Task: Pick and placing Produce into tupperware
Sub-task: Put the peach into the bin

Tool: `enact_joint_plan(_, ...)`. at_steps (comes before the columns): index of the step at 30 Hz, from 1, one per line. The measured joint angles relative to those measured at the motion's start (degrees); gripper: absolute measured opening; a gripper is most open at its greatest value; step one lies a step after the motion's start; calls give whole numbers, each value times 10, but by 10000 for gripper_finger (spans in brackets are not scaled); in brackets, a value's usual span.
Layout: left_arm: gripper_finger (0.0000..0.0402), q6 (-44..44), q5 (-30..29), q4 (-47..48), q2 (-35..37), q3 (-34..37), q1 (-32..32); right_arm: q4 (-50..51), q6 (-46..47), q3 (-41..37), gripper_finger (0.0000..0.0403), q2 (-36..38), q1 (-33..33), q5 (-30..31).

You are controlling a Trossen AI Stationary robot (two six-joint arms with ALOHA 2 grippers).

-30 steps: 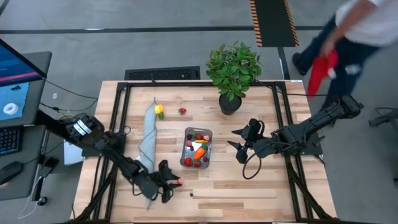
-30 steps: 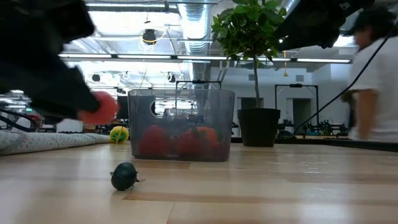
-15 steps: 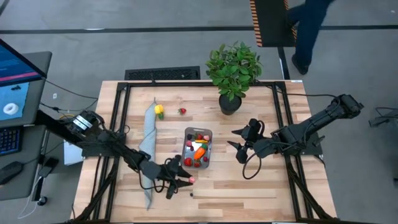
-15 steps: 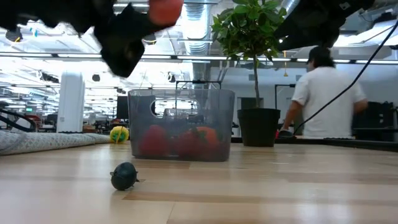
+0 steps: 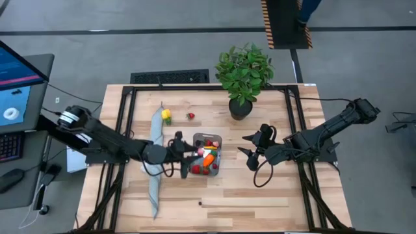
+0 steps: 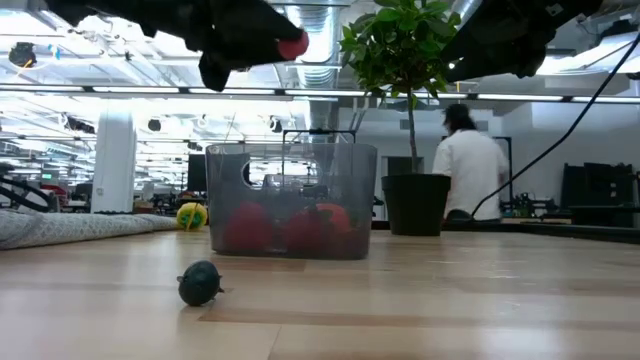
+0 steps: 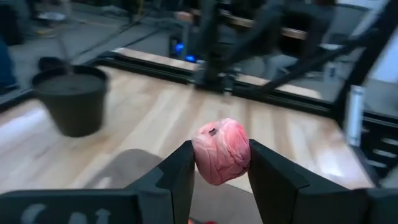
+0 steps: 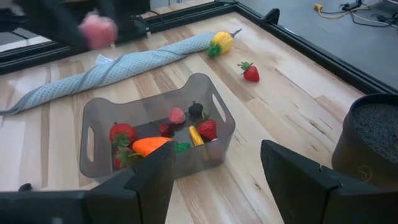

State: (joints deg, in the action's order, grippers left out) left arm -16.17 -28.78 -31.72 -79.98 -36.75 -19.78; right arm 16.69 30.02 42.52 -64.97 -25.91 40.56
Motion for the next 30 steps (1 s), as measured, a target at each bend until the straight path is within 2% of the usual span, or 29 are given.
enact_joint_plan(2, 126, 0, 4, 17, 4, 0, 20, 0, 0, 0, 260, 0, 0, 0)
enact_joint_plan(8, 126, -22, 140, 86, 4, 0, 86, 0, 0, 0, 260, 0, 0, 0)
enact_joint_plan(14, 126, -38, 220, 137, 5, 0, 122, 0, 0, 0, 260, -1, 0, 0)
enact_joint_plan(24, 126, -45, 229, 174, 5, 0, 147, -27, 0, 0, 260, -65, 2, 7)
enact_joint_plan(30, 137, -58, 206, 194, 5, 0, 148, -30, 0, 0, 260, -65, 7, 6)
